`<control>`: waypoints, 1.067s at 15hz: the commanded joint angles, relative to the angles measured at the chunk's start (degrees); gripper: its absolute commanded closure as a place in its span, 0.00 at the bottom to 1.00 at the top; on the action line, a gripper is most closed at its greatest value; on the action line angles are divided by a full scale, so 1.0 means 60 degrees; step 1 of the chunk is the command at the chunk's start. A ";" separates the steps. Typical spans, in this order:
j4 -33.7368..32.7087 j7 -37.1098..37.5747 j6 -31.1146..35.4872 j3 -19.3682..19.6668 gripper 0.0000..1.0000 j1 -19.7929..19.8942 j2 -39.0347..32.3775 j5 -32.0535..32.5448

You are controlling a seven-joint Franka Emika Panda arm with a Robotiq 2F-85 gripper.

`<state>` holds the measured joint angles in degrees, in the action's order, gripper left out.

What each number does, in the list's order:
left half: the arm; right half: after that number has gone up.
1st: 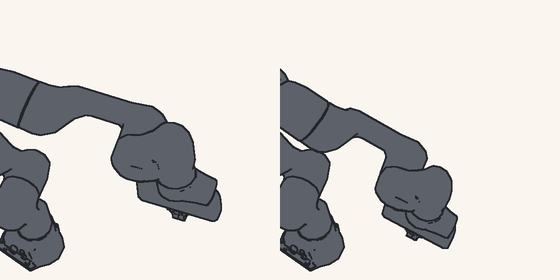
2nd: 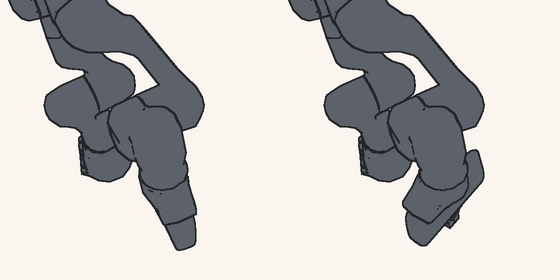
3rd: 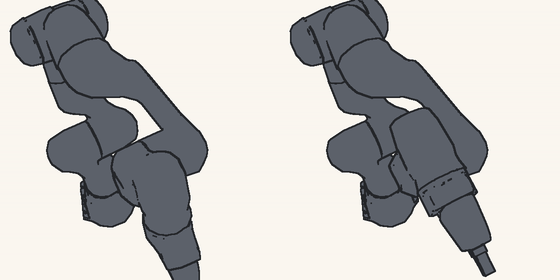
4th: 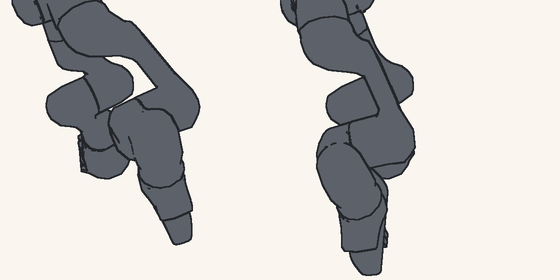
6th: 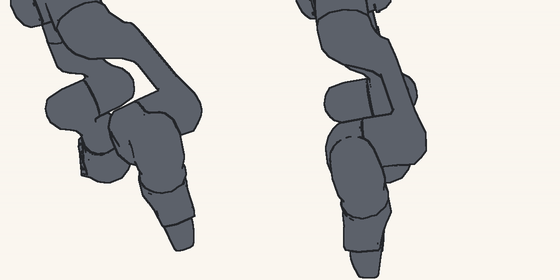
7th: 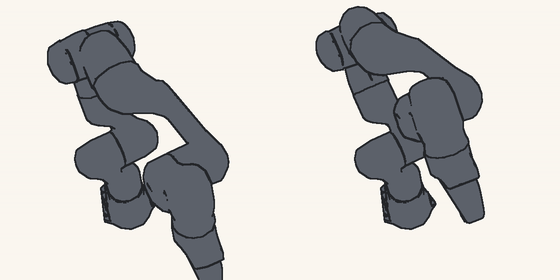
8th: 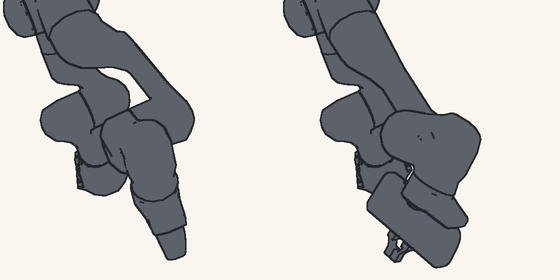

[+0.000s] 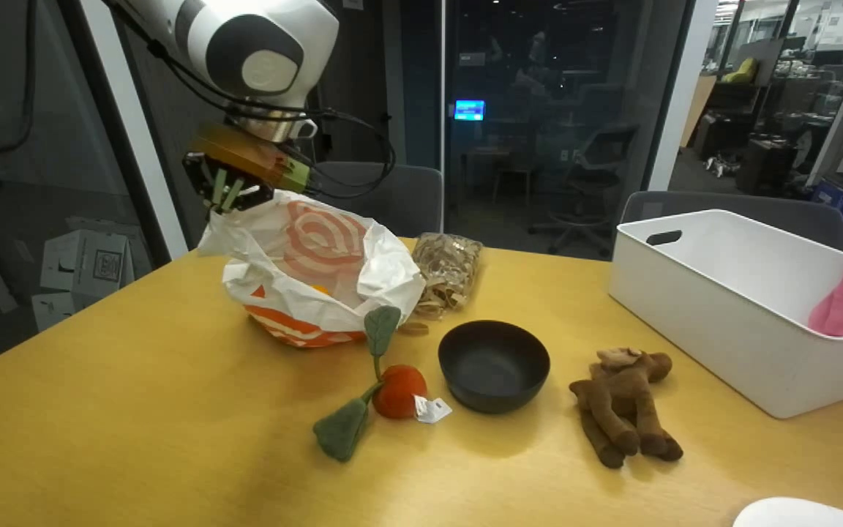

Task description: Put the orange and apple in the black bowl.

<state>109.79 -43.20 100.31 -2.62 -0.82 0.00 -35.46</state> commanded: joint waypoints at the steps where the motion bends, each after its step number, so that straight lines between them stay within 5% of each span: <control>1: -0.0589 0.0788 -0.1293 0.0126 0.92 0.0026 -0.0827 -0.0572; 8: -0.0556 0.1293 -0.1784 -0.0197 0.96 -0.0133 -0.1827 -0.0784; 16: -0.0243 0.0779 0.0543 -0.0810 0.98 -0.0801 -0.1973 0.2627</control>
<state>108.50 -37.82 99.77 -6.70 -5.23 -11.50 -23.64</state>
